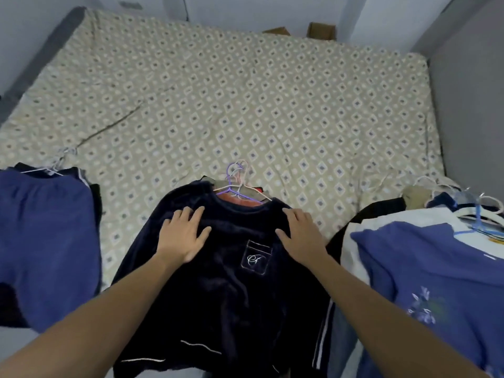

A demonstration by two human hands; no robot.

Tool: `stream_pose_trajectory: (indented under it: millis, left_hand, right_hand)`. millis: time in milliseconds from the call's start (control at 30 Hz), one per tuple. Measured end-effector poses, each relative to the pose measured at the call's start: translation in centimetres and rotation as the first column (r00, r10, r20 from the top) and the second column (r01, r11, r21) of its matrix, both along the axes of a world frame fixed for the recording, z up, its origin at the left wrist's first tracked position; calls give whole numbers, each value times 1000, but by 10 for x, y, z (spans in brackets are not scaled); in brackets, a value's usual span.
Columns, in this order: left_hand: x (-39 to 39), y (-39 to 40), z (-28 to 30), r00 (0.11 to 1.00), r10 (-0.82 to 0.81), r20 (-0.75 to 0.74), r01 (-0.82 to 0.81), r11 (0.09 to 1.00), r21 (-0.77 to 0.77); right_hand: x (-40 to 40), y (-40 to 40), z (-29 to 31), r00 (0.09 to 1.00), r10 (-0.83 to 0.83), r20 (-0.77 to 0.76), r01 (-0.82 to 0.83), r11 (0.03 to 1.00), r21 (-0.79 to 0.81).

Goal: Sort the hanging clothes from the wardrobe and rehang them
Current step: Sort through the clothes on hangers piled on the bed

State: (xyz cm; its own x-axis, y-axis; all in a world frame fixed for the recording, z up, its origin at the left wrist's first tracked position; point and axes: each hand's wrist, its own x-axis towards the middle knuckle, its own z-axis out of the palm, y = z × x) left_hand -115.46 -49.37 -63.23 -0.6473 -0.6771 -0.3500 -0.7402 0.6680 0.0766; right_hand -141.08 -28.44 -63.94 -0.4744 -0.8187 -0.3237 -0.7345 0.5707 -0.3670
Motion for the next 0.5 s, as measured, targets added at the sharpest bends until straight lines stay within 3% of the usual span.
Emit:
stream_pose_trajectory:
  millis: [300, 500]
  left_hand:
    - [-34, -107, -98, 999, -14, -45, 18, 996, 89]
    - [-47, -126, -126, 997, -32, -77, 39, 995, 93]
  right_hand:
    - [-36, -62, -97, 977, -177, 120, 154, 972, 175]
    - [-32, -66, -111, 958, -267, 107, 251, 957, 146]
